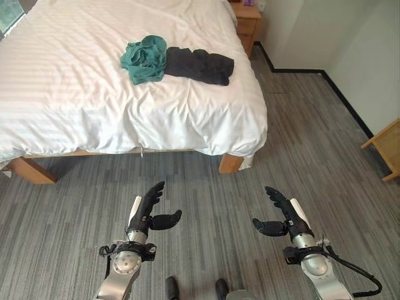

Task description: Pick up bed clothes into laundry basket.

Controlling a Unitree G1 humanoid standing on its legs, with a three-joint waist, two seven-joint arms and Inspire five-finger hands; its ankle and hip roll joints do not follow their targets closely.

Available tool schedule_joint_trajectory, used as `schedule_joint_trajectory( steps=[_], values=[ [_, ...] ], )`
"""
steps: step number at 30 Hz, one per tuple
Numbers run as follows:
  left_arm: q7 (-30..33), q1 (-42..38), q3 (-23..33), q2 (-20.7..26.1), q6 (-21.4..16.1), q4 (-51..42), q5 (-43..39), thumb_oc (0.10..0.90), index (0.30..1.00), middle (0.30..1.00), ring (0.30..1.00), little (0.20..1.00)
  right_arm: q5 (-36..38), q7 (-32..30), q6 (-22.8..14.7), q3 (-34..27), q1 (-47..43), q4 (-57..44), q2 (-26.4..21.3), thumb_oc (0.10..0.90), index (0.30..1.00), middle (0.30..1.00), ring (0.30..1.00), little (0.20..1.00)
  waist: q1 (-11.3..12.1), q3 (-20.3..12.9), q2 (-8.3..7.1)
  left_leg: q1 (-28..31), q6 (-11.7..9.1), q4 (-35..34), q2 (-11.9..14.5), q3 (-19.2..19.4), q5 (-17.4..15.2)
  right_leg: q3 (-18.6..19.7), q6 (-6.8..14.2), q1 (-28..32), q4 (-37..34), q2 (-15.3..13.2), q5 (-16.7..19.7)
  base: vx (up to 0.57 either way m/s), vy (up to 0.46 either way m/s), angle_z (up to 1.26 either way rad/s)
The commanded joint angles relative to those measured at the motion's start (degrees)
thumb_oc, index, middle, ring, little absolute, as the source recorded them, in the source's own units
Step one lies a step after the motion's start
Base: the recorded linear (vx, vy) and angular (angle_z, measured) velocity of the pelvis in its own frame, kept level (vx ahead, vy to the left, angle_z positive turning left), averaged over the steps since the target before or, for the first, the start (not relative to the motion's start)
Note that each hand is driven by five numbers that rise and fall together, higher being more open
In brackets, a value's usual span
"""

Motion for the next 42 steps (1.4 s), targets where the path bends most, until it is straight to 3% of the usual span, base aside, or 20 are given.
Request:
schedule_joint_trajectory(
  steps=[1,3,4,8,10,11,13,14,15,18,19,23,27,28,30,33,35,37,40,42],
  values=[
    [0.24,-5.45,1.59,2.1,-4.75,-4.41,1.51,0.8,0.9,0.9,0.9,0.9,-0.35,-2.29,-3.91,-1.58,-5.04,-4.1,-0.87,0.8,0.9,0.9,0.9,0.9,0.72,-1.57,-1.19,6.42,-6.82,0.41,2.95,3.66,-8.91,1.36,0.99,-0.63,-9.01,-1.99,5.0,0.16,-0.001,0.05],
    [-0.03,-5.28,1.77,2.1,-4.84,-4.4,1.38,0.8,0.9,0.9,0.9,0.9,-0.05,-2.23,-3.99,-1.79,-4.92,-4.04,-0.83,0.8,0.9,0.9,0.9,0.9,0.37,-1.56,-1.43,6.86,-6.93,0.41,2.6,3.25,-9.47,1.41,0.41,-0.87,-12.89,-1.54,5.47,0.2,-0.072,0.08],
    [-0.08,-5.17,2.02,2.12,-4.89,-4.03,0.74,0.8,0.9,0.9,0.9,0.9,0.32,-2.07,-4.01,-1.45,-4.7,-3.66,-0.72,0.8,0.9,0.9,0.9,0.9,0.04,-1.82,-1.54,8.03,-7.36,0.41,2.47,2.85,-10.82,-1.0,0.33,-0.97,-19.9,-1.89,7.97,0.29,-0.166,0.11],
    [-0.85,-4.51,1.77,1.84,-5.17,-4.26,1.05,0.8,0.9,0.9,0.9,0.9,-0.1,-1.56,-4.24,-1.0,-3.59,-3.7,-0.86,0.8,0.9,0.9,0.9,0.9,0.17,-2.89,-1.67,10.16,-8.5,0.41,3.67,4.03,-11.51,-3.42,0.0,1.52,-22.17,-2.32,9.01,0.16,-0.147,0.18],
    [-1.11,-3.63,1.71,1.03,-5.49,-4.47,0.65,0.8,0.9,0.9,0.9,0.9,-0.33,-1.07,-4.38,-1.37,-2.45,-3.81,-1.58,0.8,0.9,0.9,0.9,0.9,0.16,-3.3,-0.95,11.35,-9.3,0.41,5.27,3.89,-10.16,-3.88,-0.77,3.01,-22.32,-1.74,8.46,0.2,-0.211,0.02],
    [-1.32,-2.6,1.93,0.62,-5.92,-4.86,0.09,0.8,0.9,0.9,0.9,0.9,-0.23,-0.84,-4.47,-1.47,-2.38,-3.58,-2.49,0.8,0.9,0.9,0.9,0.9,0.2,-3.34,0.16,12.93,-10.47,2.26,6.99,4.66,-6.54,-4.86,-1.79,4.79,-22.71,-1.3,7.72,0.21,-0.274,-0.16],
    [-1.56,-2.1,1.96,0.36,-6.08,-5.51,-1.03,0.8,0.9,0.9,0.9,0.9,0.13,-0.71,-4.58,-2.23,-2.31,-4.02,-3.59,0.8,0.9,0.9,0.9,0.9,1.3,-1.83,0.17,7.61,-11.89,15.67,9.83,3.4,-1.03,-4.7,-3.75,7.96,-23.36,-0.55,6.32,0.14,-0.256,-0.03],
    [-1.56,-2.17,1.98,0.39,-6.06,-5.52,-1.04,0.8,0.9,0.9,0.9,0.9,0.15,-0.68,-4.56,-2.27,-2.35,-4.06,-3.56,0.8,0.9,0.9,0.9,0.9,1.16,-2.01,0.1,6.87,-11.98,16.07,9.9,3.12,-0.8,-4.84,-3.92,7.58,-23.46,-0.53,6.72,0.1,-0.312,-0.16],
    [-1.33,-2.34,1.72,0.0,-6.17,-5.66,-1.42,0.8,0.9,0.9,0.9,0.9,0.85,-1.23,-4.68,-3.47,-2.16,-4.76,-4.57,0.8,0.9,0.9,0.9,0.9,2.61,0.2,-1.24,-0.15,-11.48,29.79,11.51,0.55,3.24,-4.66,-5.91,10.23,-23.81,-1.43,5.38,0.09,-0.291,-0.2],
    [-1.06,-2.32,1.4,-0.56,-6.19,-5.59,-1.9,0.8,0.9,0.9,0.9,0.9,1.56,-1.66,-4.21,-4.36,-2.34,-4.72,-5.04,0.8,0.9,0.9,0.9,0.9,3.72,0.73,-2.75,-7.28,-9.55,37.38,9.69,0.22,2.09,-3.9,-6.83,11.45,-23.94,-2.81,4.94,0.15,-0.198,-0.17],
    [-1.06,-1.2,1.49,-1.33,-6.14,-5.83,-2.61,0.8,0.9,0.9,0.9,0.9,1.72,-1.89,-3.59,-4.81,-2.36,-4.74,-5.08,0.8,0.9,0.9,0.9,0.9,5.07,0.69,-2.83,-12.53,-8.33,38.01,6.59,1.26,-0.84,-2.4,-7.07,13.25,-23.94,-3.14,3.79,0.25,-0.045,-0.03],
    [-0.67,0.14,1.81,-2.37,-5.97,-5.87,-2.11,0.8,0.9,0.9,0.9,0.9,1.33,-2.67,-3.66,-5.29,-2.91,-4.65,-4.88,0.8,0.9,0.9,0.9,0.9,7.47,-0.17,0.63,-14.61,-7.82,17.9,1.97,4.08,0.02,-0.34,-6.51,16.63,-23.94,-1.51,-0.09,0.38,0.04,-0.4],
    [-0.45,-0.27,1.44,-3.16,-5.7,-5.7,-1.29,0.8,0.9,0.9,0.9,0.9,0.17,-3.53,-3.54,-6.06,-2.54,-4.49,-5.16,0.8,0.9,0.9,0.9,0.9,7.28,-1.24,2.49,-13.6,-8.25,2.06,1.56,10.14,4.83,-1.25,-5.56,21.05,-23.94,-1.85,-3.69,0.36,0.057,-0.19],
    [-0.45,-0.24,1.41,-3.19,-5.7,-5.7,-1.27,0.8,0.9,0.9,0.9,0.9,0.13,-3.53,-3.5,-6.08,-2.45,-4.58,-5.17,0.8,0.9,0.9,0.9,0.9,7.34,-1.26,2.41,-13.49,-8.23,1.98,1.45,10.26,4.84,-1.21,-5.52,21.1,-23.94,-1.98,-3.75,0.29,0.058,0.08],
    [-0.36,0.83,1.59,-3.61,-5.67,-6.07,-0.42,0.8,0.9,0.9,0.9,0.9,-5.67,-5.24,-2.46,-7.16,-1.13,-6.58,-5.56,0.8,0.9,0.9,0.9,0.9,5.9,-2.73,3.42,-12.73,-7.68,0.77,3.61,16.17,5.98,-1.62,-4.43,24.03,-23.94,-2.76,-4.94,0.57,0.144,0.08],
    [1.02,1.69,0.88,-4.38,-5.44,-5.92,1.18,0.8,0.9,0.9,0.9,0.9,-13.36,-8.88,-1.76,-8.56,-0.29,-9.54,-6.14,0.8,0.9,0.9,0.9,0.9,5.02,-4.05,2.96,-10.03,-6.52,0.41,1.62,14.84,5.82,-2.39,-2.75,24.58,-19.54,-5.18,-4.57,0.5,0.132,-0.22],
    [1.45,1.23,0.57,-3.9,-4.89,-5.87,1.27,0.8,0.9,0.9,0.9,0.9,-16.05,-10.73,0.5,-11.51,-0.1,-10.93,-6.85,0.8,0.9,0.9,0.9,0.9,4.7,-4.25,2.3,-8.35,-5.48,0.41,1.17,15.26,4.43,-2.64,-0.62,21.89,-11.59,-6.42,-1.3,0.29,0.081,-0.22],
    [2.08,0.33,0.21,-2.55,-4.87,-5.95,2.05,0.8,0.9,0.9,0.9,0.9,-15.51,-13.49,1.3,-14.75,-2.01,-11.53,-8.12,0.8,0.9,0.9,0.9,0.9,3.19,-3.0,1.24,-5.89,-4.48,0.41,-0.06,14.17,2.3,-1.43,1.67,16.51,0.05,-7.15,5.82,0.22,0.07,0.22],
    [3.43,-1.33,0.33,-1.63,-4.55,-4.8,3.26,0.8,0.9,0.9,0.9,0.9,-17.88,-16.95,2.08,-16.34,-6.2,-12.09,-10.09,0.8,0.9,0.9,0.9,0.9,2.84,-1.72,2.11,-4.21,-3.96,0.41,1.31,13.1,0.74,0.04,1.0,9.63,7.99,-5.53,7.3,0.15,0.009,0.16],
    [4.37,-2.66,-0.74,-1.02,-4.21,-1.92,3.52,0.8,0.9,0.9,0.9,0.9,-21.44,-21.02,3.6,-14.67,-15.04,-14.1,-12.03,0.8,0.9,0.9,0.9,0.9,2.88,-0.75,2.7,-1.13,-4.19,0.41,1.51,11.16,-1.62,-2.1,-1.0,3.54,5.6,-5.58,2.21,0.29,-0.082,0.09]
  ],
)
